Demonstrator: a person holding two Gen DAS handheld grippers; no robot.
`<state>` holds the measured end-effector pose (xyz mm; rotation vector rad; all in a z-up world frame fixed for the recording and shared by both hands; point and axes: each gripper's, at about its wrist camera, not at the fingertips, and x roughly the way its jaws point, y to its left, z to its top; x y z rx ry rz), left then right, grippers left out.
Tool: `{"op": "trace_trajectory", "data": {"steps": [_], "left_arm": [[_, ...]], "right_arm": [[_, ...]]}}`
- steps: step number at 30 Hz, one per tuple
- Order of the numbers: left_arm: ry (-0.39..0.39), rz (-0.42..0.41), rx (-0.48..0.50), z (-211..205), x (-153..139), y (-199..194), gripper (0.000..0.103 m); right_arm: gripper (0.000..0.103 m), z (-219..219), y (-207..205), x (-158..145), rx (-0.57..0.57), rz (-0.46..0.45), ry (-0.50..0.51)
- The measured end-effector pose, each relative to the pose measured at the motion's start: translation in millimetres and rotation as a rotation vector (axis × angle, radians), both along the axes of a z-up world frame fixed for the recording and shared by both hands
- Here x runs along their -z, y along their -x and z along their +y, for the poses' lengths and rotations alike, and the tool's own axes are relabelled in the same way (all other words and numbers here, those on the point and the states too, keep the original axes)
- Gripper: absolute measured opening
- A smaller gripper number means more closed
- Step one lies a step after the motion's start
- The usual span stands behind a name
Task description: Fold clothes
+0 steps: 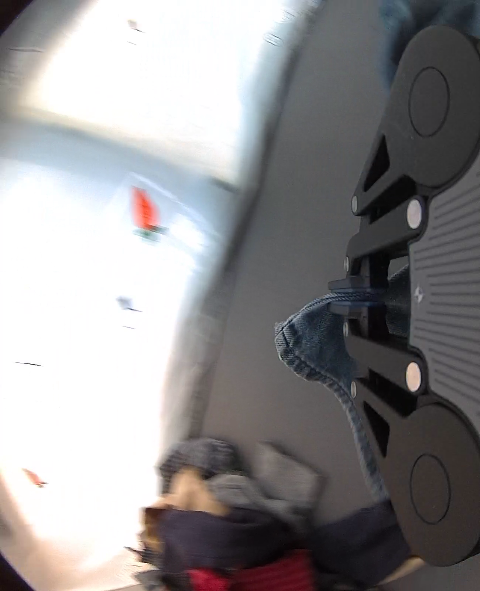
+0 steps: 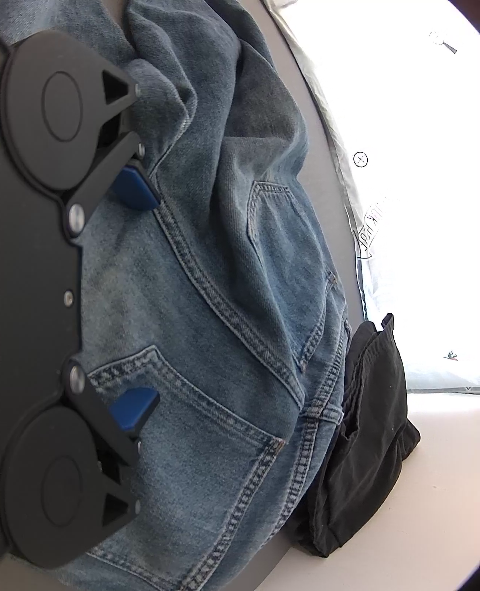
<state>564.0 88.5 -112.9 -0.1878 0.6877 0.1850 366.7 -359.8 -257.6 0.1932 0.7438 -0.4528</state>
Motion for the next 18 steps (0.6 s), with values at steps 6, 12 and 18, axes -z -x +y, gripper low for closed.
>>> {"op": "trace_trajectory", "data": {"steps": [6, 12, 18], "left_arm": [[0.016, -0.303, -0.024, 11.7, -93.0, 28.2, 0.004], [-0.033, -0.035, -0.214, 60.0, -17.4, 61.0, 0.009], [0.19, 0.243, -0.521, 127.7, 73.1, 118.7, 0.011]], "right_arm": [[0.103, 1.0, 2.6, 0.5, -0.001, -0.009, 0.005], [0.103, 1.1, 3.6, 1.5, -0.002, -0.02, 0.011], [0.103, 0.7, 3.5, 1.4, 0.0, -0.017, 0.01]]}}
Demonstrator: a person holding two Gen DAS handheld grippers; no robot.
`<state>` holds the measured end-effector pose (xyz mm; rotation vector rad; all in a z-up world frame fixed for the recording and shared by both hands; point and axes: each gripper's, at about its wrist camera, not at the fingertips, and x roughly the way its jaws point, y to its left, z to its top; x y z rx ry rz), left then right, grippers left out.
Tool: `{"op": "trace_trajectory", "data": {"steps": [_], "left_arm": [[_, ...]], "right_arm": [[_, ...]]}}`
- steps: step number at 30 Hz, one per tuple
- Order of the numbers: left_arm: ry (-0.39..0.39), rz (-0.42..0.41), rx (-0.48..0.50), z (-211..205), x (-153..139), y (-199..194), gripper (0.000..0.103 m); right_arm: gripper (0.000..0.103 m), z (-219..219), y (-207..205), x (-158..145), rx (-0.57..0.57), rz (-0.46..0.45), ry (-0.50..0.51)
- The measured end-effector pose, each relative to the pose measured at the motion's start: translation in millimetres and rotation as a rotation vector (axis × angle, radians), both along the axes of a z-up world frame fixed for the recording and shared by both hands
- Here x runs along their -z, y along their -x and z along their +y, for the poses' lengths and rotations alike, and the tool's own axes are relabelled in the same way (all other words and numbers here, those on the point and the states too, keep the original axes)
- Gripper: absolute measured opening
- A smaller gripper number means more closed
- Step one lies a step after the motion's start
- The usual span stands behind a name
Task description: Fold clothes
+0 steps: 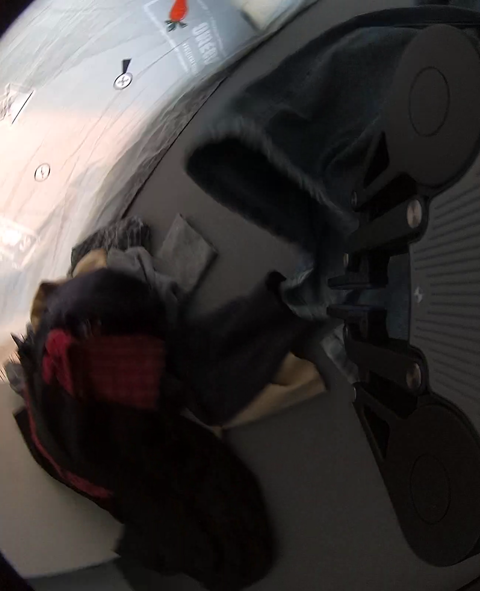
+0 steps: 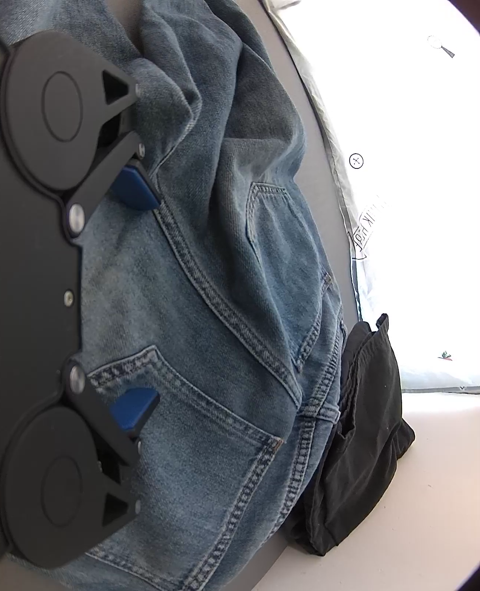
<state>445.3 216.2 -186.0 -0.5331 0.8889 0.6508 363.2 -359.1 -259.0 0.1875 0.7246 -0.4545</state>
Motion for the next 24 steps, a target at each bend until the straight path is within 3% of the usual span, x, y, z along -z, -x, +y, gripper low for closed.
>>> {"op": "trace_trajectory", "data": {"steps": [2, 6, 9, 12, 15, 19, 24], "left_arm": [[0.043, -0.041, -0.001, 1.0, 1.5, 10.1, 0.017], [0.032, -0.067, 0.122, -16.2, -1.8, -5.4, 0.027], [0.056, -0.1, 0.185, -23.6, -3.3, -27.1, 0.042], [0.116, -0.141, 0.214, -25.5, -4.7, -55.2, 0.043], [0.172, -0.173, 0.233, -27.3, -6.5, -88.5, 0.053], [0.136, -0.083, 0.196, -33.3, -2.3, -143.5, 0.057], [0.155, -0.016, 0.103, -25.3, 22.7, -191.7, 0.062]], "right_arm": [[0.103, -0.8, -1.2, -0.7, 0.004, 0.005, -0.004], [0.103, -2.2, -5.8, -3.9, 0.016, 0.034, -0.022], [0.103, -5.8, -9.7, -6.6, 0.004, 0.066, -0.04], [0.103, -10.4, -13.1, -9.6, -0.014, 0.101, -0.063], [0.103, -17.3, -17.9, -14.5, -0.014, 0.143, -0.104], [0.103, -28.5, -22.0, -25.6, 0.061, 0.135, -0.118], [0.103, -61.3, -27.7, -42.6, 0.208, 0.055, -0.216]]}}
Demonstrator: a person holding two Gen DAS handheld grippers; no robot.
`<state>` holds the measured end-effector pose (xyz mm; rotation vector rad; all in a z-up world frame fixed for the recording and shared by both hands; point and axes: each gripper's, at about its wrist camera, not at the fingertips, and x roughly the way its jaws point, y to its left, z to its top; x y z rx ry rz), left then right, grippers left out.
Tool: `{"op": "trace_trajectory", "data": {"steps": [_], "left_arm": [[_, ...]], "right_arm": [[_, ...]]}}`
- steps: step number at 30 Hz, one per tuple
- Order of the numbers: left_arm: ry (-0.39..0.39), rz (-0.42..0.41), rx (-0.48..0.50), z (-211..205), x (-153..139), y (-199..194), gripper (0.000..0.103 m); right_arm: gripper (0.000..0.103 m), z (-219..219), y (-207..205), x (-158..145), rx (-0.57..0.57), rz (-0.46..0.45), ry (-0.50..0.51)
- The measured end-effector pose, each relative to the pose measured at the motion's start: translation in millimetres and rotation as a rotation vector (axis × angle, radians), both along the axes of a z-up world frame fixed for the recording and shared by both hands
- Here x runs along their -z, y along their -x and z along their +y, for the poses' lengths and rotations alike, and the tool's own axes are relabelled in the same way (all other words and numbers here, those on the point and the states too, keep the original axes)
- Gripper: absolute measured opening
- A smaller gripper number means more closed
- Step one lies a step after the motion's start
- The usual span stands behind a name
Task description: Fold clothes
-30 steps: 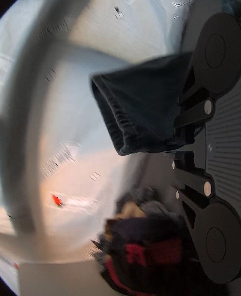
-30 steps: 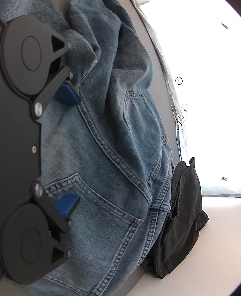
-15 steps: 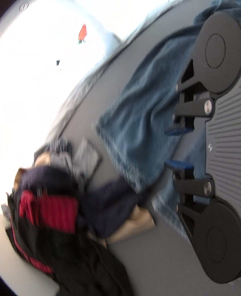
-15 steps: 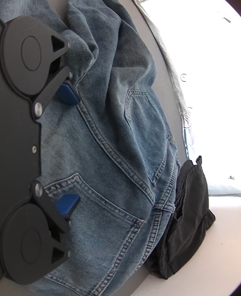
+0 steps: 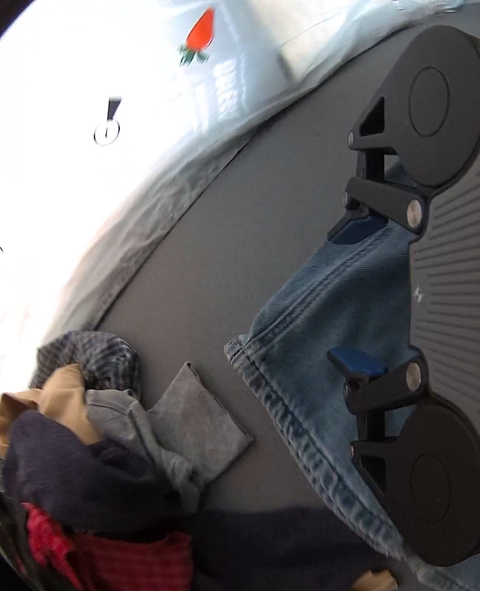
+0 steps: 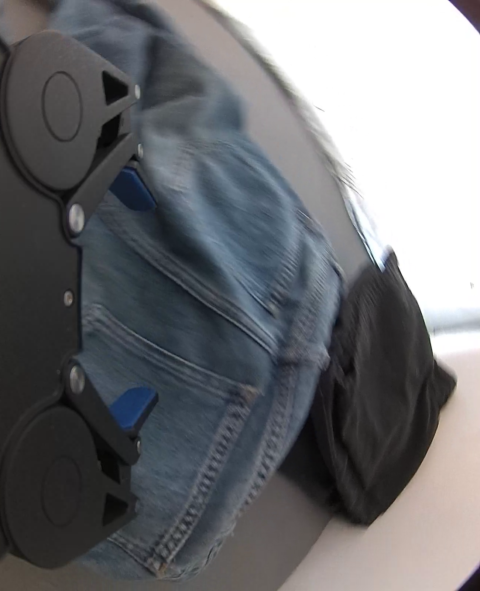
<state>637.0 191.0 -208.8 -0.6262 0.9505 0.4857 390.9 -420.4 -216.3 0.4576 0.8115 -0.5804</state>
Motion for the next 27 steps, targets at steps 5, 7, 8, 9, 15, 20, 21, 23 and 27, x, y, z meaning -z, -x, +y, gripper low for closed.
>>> {"op": "trace_trajectory", "data": {"steps": [5, 7, 8, 9, 15, 20, 21, 23, 27], "left_arm": [[-0.051, 0.083, -0.029, 3.3, 15.4, -37.2, 0.076], [-0.078, 0.132, -0.002, -0.6, 17.2, -52.4, 0.085], [-0.088, 0.161, 0.016, -3.6, 18.5, -58.7, 0.088], [-0.103, 0.192, 0.036, -6.9, 19.9, -64.9, 0.092], [-0.17, 0.273, 0.043, -23.6, 24.4, -70.0, 0.094], [-0.139, 0.222, -0.002, -30.0, 12.0, -49.2, 0.015], [-0.129, 0.21, -0.01, -31.3, 9.1, -44.4, 0.013], [-0.106, 0.167, -0.024, -29.4, 1.3, -36.5, 0.012], [-0.133, 0.011, 0.025, -34.5, -45.5, -27.9, 0.011]], "right_arm": [[0.103, -35.9, -8.5, 0.3, 0.168, -0.061, -0.1], [0.103, -44.6, -12.5, 4.0, 0.208, -0.074, -0.125], [0.103, -45.9, -14.2, 5.4, 0.216, -0.073, -0.126], [0.103, -47.1, -16.0, 6.8, 0.223, -0.072, -0.126], [0.103, -31.3, -25.7, 10.9, 0.149, 0.006, 0.002], [0.103, -28.3, -26.1, 15.0, 0.094, 0.023, 0.049], [0.103, -28.7, -25.4, 15.2, 0.091, 0.018, 0.046], [0.103, -28.6, -22.9, 15.1, 0.091, 0.009, 0.039], [0.103, -32.6, -18.3, 13.0, 0.094, -0.018, 0.014]]}}
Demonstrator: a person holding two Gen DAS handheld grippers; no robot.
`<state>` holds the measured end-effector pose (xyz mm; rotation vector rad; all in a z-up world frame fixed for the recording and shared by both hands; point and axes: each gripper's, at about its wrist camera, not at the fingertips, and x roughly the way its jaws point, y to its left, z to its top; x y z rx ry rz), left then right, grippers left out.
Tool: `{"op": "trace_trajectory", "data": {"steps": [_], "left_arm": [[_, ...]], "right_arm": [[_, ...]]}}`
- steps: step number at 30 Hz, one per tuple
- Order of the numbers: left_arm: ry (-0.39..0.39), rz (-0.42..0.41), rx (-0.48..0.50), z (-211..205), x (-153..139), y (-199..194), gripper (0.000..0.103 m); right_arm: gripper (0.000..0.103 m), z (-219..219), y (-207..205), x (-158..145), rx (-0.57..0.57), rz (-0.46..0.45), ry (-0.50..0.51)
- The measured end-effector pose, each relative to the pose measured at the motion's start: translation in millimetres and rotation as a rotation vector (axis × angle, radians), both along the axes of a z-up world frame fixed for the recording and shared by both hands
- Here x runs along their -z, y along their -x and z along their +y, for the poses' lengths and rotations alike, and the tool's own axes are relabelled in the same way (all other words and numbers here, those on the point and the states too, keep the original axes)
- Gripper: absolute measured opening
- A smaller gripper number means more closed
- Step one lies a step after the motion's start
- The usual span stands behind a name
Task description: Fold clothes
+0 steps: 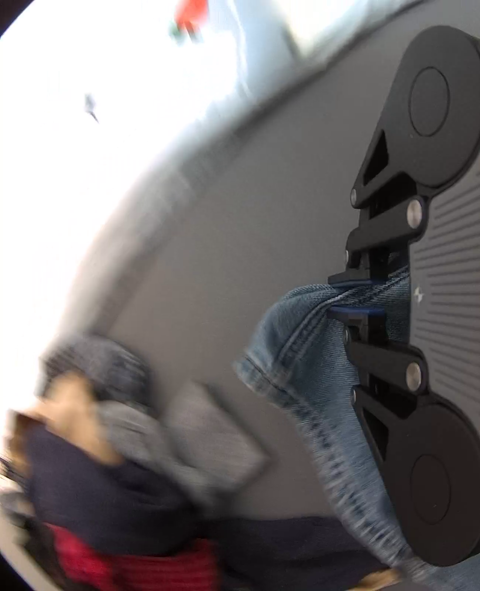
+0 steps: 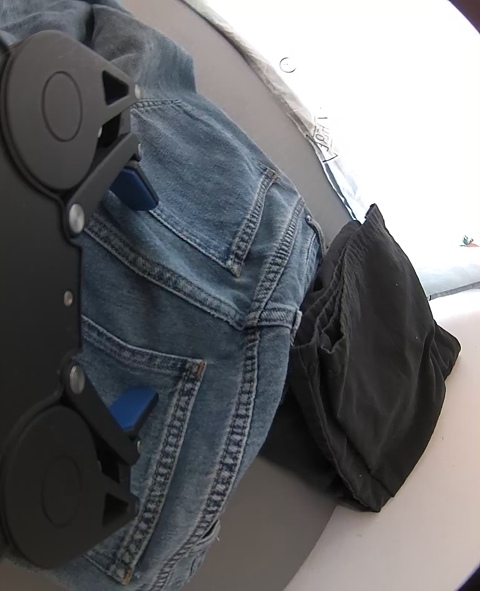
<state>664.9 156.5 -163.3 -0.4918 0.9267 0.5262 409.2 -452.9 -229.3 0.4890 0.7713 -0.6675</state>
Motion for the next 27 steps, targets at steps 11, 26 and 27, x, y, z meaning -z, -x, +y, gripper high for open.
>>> {"op": "trace_trajectory", "data": {"steps": [11, 26, 27], "left_arm": [[-0.033, -0.337, 0.093, 6.0, -112.0, 123.2, 0.01], [-0.057, 0.025, 0.075, 46.9, 14.8, 211.3, 0.049], [-0.083, 0.005, 0.104, 46.1, 10.0, 204.5, 0.063]], "right_arm": [[0.103, -8.2, 27.4, -6.5, 0.092, -0.098, -0.122], [0.103, 5.5, 7.4, -28.9, -0.037, -0.046, -0.015], [0.103, 7.5, 0.5, -30.9, -0.07, -0.039, 0.014]]}}
